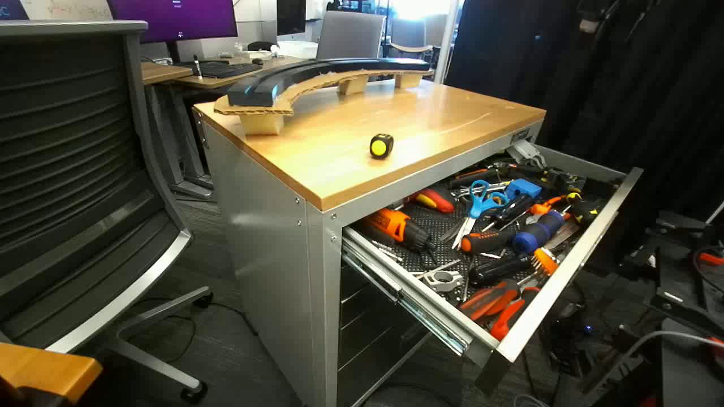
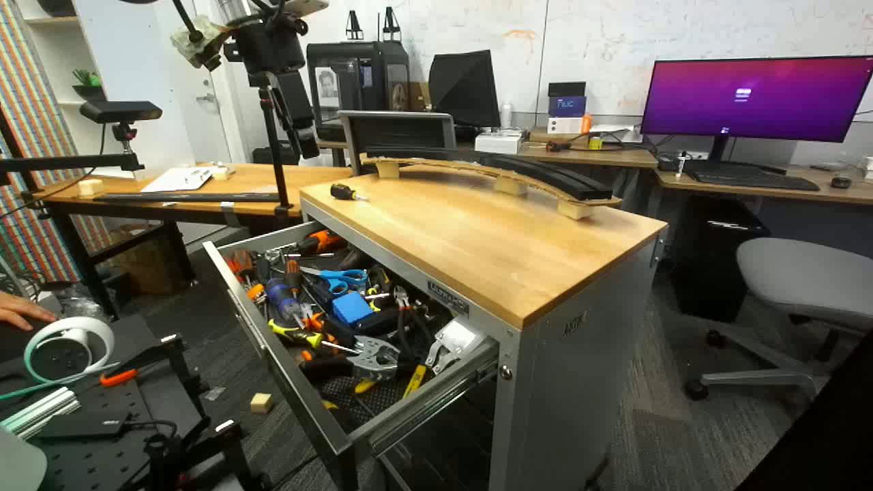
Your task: Put the screwdriver in the drawer then close it.
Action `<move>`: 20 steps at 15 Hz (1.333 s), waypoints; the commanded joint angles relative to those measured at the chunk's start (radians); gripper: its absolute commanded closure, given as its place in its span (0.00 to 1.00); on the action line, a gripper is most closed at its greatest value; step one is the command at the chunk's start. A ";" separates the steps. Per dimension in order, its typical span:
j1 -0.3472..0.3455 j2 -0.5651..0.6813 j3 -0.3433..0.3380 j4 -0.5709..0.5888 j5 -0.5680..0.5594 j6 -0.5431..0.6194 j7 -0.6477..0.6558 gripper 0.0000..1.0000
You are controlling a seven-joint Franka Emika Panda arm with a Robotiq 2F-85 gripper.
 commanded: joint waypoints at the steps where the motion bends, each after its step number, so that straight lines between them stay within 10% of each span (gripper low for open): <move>1: 0.014 0.001 -0.014 0.005 -0.007 -0.003 0.005 0.00; 9: -0.002 0.043 0.001 0.009 -0.051 0.077 0.043 0.00; 13: -0.004 0.312 0.043 0.068 -0.076 0.383 0.197 0.00; 20: 0.112 0.720 0.010 0.347 -0.292 0.566 0.538 0.00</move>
